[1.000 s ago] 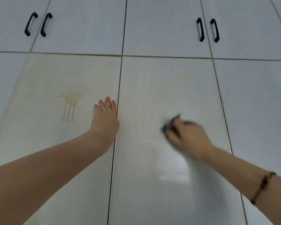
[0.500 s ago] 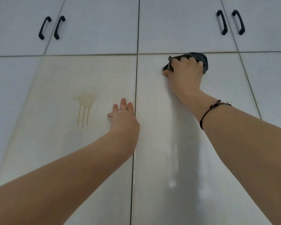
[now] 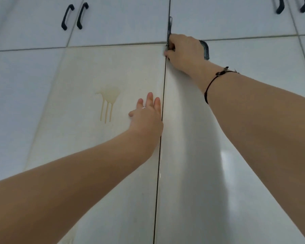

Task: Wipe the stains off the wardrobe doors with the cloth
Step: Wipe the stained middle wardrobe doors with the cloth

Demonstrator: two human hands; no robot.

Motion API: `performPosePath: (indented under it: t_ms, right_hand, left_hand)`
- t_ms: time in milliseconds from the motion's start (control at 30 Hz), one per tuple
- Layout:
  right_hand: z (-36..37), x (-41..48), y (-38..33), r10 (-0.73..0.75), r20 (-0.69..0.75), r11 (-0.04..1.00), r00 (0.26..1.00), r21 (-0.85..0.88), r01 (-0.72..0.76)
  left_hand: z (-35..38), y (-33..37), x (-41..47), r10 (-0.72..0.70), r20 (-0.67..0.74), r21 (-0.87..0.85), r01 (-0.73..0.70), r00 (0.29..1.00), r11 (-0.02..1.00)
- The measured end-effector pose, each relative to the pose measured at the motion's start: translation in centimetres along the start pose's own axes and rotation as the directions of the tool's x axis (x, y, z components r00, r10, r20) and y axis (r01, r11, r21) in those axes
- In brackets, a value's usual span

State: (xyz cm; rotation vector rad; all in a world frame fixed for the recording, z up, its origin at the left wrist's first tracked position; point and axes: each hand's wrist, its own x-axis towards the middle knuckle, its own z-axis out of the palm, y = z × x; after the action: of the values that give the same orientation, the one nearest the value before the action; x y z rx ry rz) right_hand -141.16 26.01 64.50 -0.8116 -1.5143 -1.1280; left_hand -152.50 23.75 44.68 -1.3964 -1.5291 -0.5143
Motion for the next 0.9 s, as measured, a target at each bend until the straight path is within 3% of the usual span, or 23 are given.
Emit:
performPosePath:
  t_ms: [233, 400, 500, 600, 733, 833, 900]
  right_hand:
    - [1.3, -9.1, -2.4, -0.085, -0.016, 0.996, 0.996, -0.043, 0.084]
    - [1.9, -18.8, -4.8, -0.090, -0.002, 0.994, 0.996, -0.056, 0.090]
    - [2.0, -26.6, -6.6, -0.200, -0.016, 0.980, 0.980, 0.015, 0.200]
    - [1.8, -34.9, -8.2, -0.298, 0.093, 0.954, 0.950, 0.068, 0.293]
    - [0.5, -43.8, -9.0, -0.421, 0.328, 0.907, 0.846, 0.132, 0.400]
    - [0.0, -42.7, -8.2, -0.446, 0.349, 0.891, 0.824, 0.079, 0.448]
    - [0.6, -36.9, -6.9, -0.366, 0.255, 0.922, 0.895, -0.029, 0.385]
  left_hand:
    - [0.7, -2.1, -1.4, 0.105, -0.040, 0.117, -0.100, 0.994, 0.988]
    - [-0.1, -4.1, -1.8, 0.159, 0.008, 0.057, -0.159, 0.987, 0.986]
    - [-0.5, -4.0, -1.8, 0.158, 0.036, -0.003, -0.158, 0.987, 0.987]
    - [-0.6, -3.5, -1.8, 0.140, 0.066, -0.015, -0.139, 0.988, 0.990]
    - [-1.1, -2.7, -2.3, 0.121, 0.102, -0.025, -0.119, 0.987, 0.993]
    - [-1.2, -2.3, -2.7, 0.115, 0.133, -0.025, -0.112, 0.984, 0.993]
    - [-0.8, -2.3, -2.4, 0.129, 0.142, -0.007, -0.129, 0.981, 0.992]
